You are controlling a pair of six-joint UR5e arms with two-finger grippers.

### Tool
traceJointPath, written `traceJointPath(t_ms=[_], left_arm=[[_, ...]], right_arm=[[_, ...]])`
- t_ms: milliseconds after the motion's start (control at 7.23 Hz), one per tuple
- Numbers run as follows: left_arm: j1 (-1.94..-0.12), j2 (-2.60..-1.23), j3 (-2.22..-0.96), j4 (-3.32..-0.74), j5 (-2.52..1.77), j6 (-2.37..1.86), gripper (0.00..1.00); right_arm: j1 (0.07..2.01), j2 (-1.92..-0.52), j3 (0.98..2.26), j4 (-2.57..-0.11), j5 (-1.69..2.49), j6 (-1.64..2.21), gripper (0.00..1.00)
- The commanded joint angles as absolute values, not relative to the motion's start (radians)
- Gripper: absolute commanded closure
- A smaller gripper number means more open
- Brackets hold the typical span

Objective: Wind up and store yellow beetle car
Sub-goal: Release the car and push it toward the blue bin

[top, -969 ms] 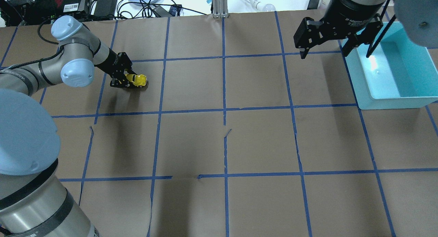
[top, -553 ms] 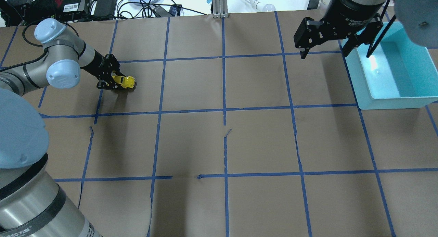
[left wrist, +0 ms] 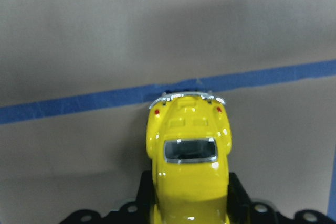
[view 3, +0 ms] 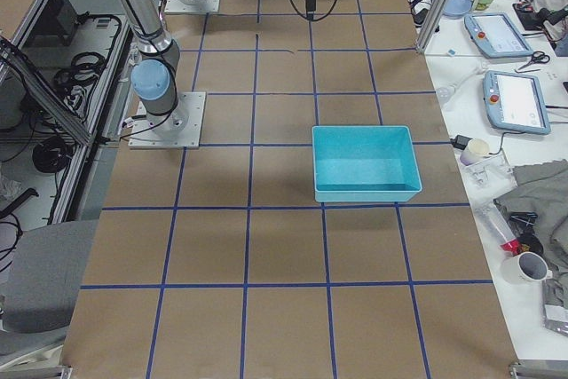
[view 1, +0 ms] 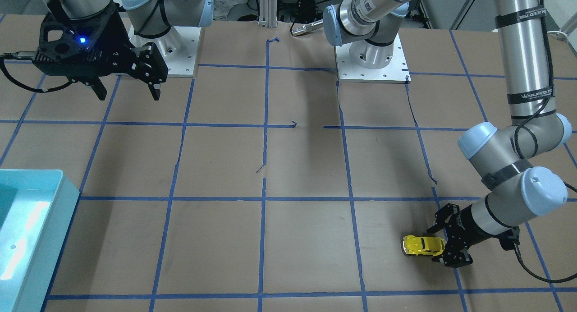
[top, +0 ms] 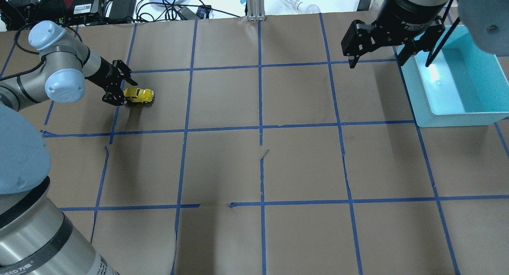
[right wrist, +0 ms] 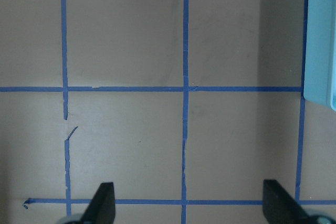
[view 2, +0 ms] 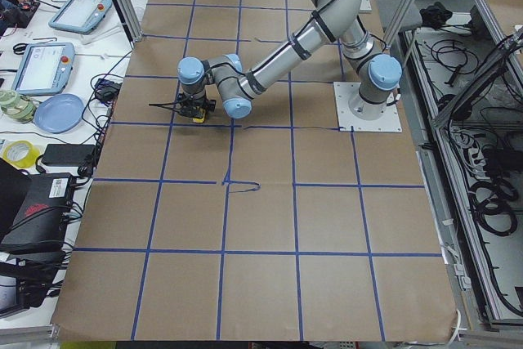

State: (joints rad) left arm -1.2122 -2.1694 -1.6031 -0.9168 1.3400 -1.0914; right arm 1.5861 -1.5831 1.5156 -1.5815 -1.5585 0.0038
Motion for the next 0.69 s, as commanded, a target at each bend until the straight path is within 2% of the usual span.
traceJointPath(t_ms=[0,277,553], left_arm=[[-1.226,-2.132,-1.6,-0.929,1.37,-1.074,0.0],[-1.267,-2.059,-1.557,-1.061,1.521,-0.836,0.0],[-1.295,-1.981,-1.443,-1.28,1.597,-0.435,0.0]], right_arm=[[1.586,-1.583,1.516,-1.582,-1.559,0.005,0.0],[1.586,-1.583,1.516,-1.582,-1.559,0.003,0.0],[1.586,-1.583,1.516,-1.582,-1.555,0.003,0.0]])
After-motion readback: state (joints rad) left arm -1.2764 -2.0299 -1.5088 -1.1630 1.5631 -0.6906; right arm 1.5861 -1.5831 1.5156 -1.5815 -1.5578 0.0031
